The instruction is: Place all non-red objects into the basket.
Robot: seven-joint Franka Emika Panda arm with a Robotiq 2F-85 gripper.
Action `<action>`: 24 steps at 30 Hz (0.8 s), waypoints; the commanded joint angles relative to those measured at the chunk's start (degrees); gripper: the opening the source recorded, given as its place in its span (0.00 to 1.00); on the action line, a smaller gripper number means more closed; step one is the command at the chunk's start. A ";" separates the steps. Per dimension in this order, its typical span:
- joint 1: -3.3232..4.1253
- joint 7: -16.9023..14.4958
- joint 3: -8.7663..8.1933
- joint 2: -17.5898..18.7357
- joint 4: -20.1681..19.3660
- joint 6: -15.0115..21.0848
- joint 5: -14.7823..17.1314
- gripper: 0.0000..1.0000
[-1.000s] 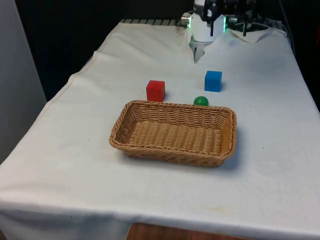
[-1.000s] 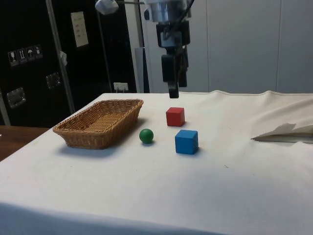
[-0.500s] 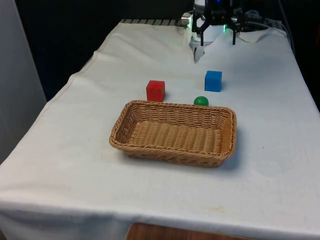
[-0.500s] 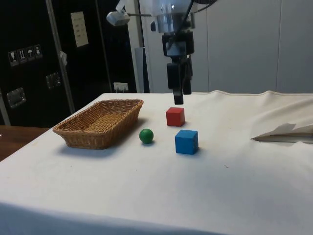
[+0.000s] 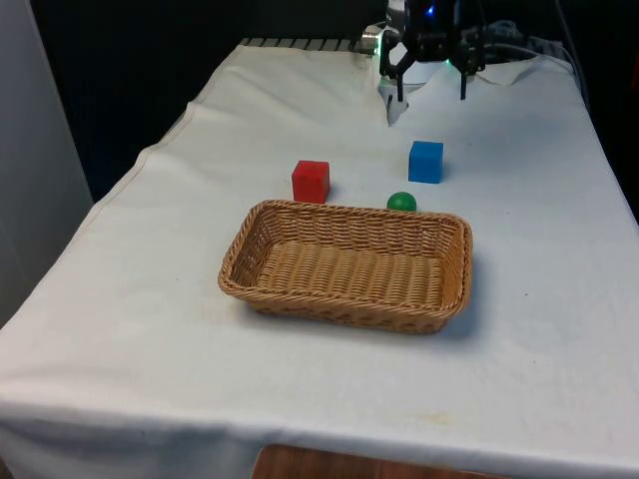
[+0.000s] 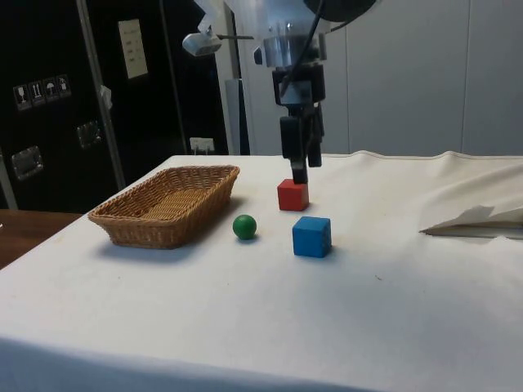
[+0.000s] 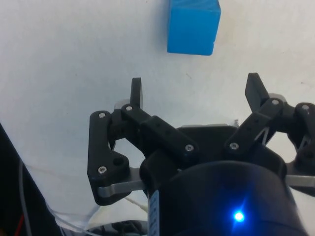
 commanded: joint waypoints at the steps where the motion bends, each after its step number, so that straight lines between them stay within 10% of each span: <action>1: 0.11 -0.40 -0.06 0.29 -0.11 0.74 0.80 1.00; 24: 0.06 -0.52 -0.34 2.35 0.00 0.97 1.38 1.00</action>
